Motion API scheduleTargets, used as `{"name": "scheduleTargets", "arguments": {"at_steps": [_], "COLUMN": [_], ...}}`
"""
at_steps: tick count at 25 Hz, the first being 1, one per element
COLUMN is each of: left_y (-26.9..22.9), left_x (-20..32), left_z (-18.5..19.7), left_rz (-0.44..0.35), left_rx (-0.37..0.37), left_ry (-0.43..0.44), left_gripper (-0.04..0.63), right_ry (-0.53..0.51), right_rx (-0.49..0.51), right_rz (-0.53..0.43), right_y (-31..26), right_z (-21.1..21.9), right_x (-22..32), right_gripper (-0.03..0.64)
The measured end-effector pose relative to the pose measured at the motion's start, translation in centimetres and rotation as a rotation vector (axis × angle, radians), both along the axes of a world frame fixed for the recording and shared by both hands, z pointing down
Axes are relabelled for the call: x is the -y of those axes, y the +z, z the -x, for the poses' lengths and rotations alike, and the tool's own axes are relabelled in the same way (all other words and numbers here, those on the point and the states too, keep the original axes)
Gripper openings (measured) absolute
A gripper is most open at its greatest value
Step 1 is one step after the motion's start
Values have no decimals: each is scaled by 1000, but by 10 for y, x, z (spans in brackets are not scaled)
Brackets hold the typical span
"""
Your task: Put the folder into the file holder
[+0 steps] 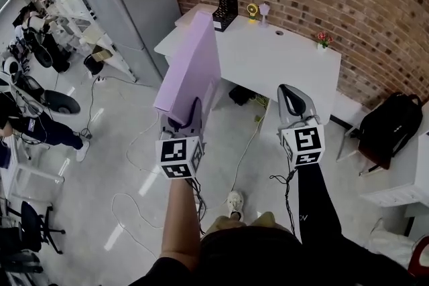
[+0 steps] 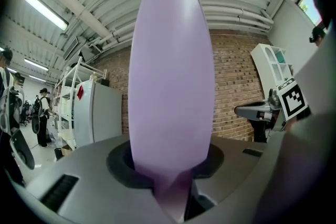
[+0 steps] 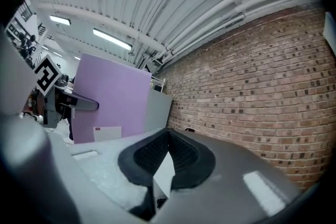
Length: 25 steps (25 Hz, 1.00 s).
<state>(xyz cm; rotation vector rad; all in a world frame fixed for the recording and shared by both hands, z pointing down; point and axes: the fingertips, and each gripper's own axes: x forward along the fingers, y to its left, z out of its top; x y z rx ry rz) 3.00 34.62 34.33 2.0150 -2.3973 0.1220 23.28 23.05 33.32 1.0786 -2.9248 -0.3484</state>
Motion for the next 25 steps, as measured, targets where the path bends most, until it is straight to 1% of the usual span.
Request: {"name": "scheduleTargets", "arguments": {"at_steps": [5, 10, 16, 20, 25], "left_y": [3, 6, 4, 6, 8], "left_x": [26, 47, 69, 86, 121], "left_z": [38, 66, 83, 94, 107], "left_rz": [-2, -1, -2, 2, -1], "left_rx": [-13, -15, -30, -34, -34], "left_ry": [13, 16, 31, 33, 25], "left_gripper": [137, 137, 137, 137, 137], "right_ry": [24, 35, 57, 54, 47], "right_rx": [0, -5, 2, 0, 8], "right_rz": [9, 7, 19, 9, -8], "right_y": [6, 9, 10, 7, 4], "right_z": [34, 59, 71, 81, 95], "right_x": [26, 48, 73, 89, 124], "right_gripper": [0, 0, 0, -1, 0]}}
